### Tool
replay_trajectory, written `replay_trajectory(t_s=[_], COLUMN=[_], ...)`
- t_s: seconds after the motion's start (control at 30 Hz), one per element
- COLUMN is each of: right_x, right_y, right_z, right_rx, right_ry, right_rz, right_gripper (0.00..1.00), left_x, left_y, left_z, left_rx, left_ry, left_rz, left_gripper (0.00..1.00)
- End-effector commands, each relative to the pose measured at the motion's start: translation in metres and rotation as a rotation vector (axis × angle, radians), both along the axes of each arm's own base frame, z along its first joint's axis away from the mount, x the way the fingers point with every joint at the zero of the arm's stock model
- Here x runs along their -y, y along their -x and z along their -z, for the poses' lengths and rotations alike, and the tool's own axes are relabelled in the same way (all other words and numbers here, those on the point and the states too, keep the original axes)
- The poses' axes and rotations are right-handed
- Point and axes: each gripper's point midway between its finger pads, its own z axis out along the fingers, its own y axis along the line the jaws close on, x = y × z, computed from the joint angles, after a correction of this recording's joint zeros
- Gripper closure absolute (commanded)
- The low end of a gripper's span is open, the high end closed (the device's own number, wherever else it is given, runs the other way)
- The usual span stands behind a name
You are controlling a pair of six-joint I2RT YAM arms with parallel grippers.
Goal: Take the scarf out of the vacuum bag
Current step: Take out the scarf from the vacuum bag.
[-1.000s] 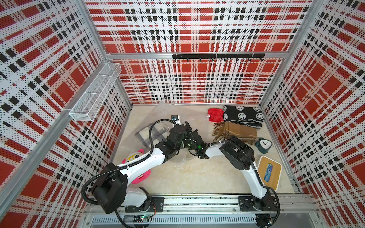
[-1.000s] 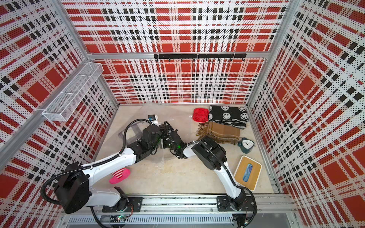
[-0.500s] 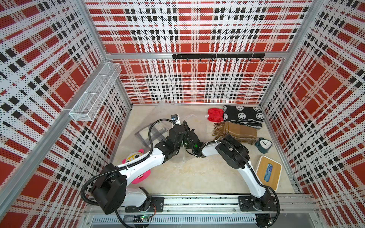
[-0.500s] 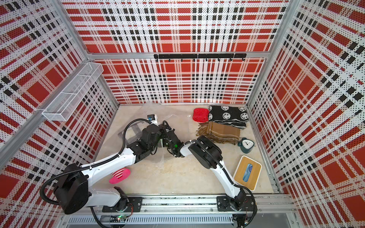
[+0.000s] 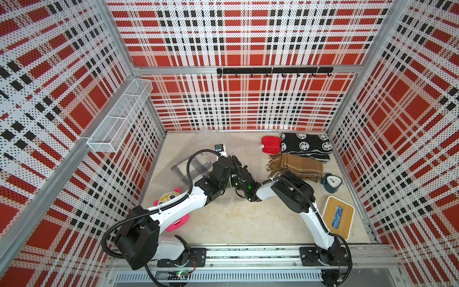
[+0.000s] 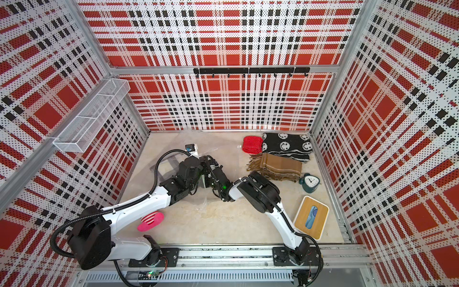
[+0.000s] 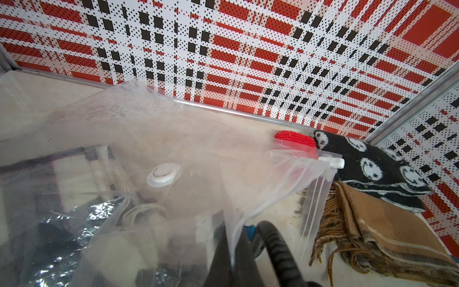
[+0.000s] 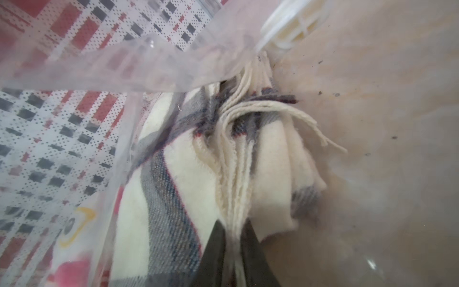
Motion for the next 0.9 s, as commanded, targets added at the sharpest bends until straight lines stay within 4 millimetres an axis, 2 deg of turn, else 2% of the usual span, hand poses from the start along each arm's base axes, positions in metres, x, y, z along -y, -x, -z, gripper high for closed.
replay_trajectory(t_s=[0.0, 0.17, 0.27, 0.33, 0.4, 0.43, 0.5, 0.63, 0.77, 0.87], right_x=[0.018, 0.039, 0.051, 0.048, 0.042, 0.040, 0.041, 0.051, 0.066, 0.072], right_y=[-0.016, -0.030, -0.043, -0.050, -0.052, -0.050, -0.045, -0.031, -0.012, 0.003], right_z=[-0.038, -0.046, -0.045, -0.040, -0.040, -0.041, -0.044, -0.055, -0.063, -0.066], right_rx=[0.077, 0.108, 0.113, 0.113, 0.113, 0.115, 0.113, 0.118, 0.134, 0.159], right_ry=[-0.048, -0.010, 0.029, 0.067, 0.079, 0.074, 0.061, 0.057, 0.071, 0.136], right_rz=[0.048, 0.067, 0.096, 0.073, 0.048, 0.031, 0.023, 0.028, 0.052, 0.075], right_gripper=[0.85, 0.85, 0.82, 0.75, 0.56, 0.46, 0.36, 0.28, 0.24, 0.16], left_x=[-0.001, -0.001, -0.001, 0.000, 0.000, 0.000, 0.000, 0.000, 0.000, 0.002], left_y=[0.001, 0.001, 0.002, 0.002, 0.002, 0.002, 0.002, 0.001, 0.001, 0.001], left_z=[0.002, 0.003, 0.003, 0.003, 0.003, 0.003, 0.004, 0.004, 0.004, 0.005], left_rx=[-0.001, -0.001, -0.001, 0.000, -0.002, -0.001, -0.002, -0.001, 0.000, -0.007], left_ry=[-0.003, -0.006, -0.007, -0.004, -0.006, -0.005, -0.009, -0.009, -0.007, -0.003], left_rz=[-0.004, -0.004, -0.003, -0.002, 0.000, 0.000, -0.001, -0.004, -0.005, 0.005], left_gripper=[1.00, 1.00, 1.00, 1.00, 1.00, 1.00, 1.00, 1.00, 1.00, 1.00])
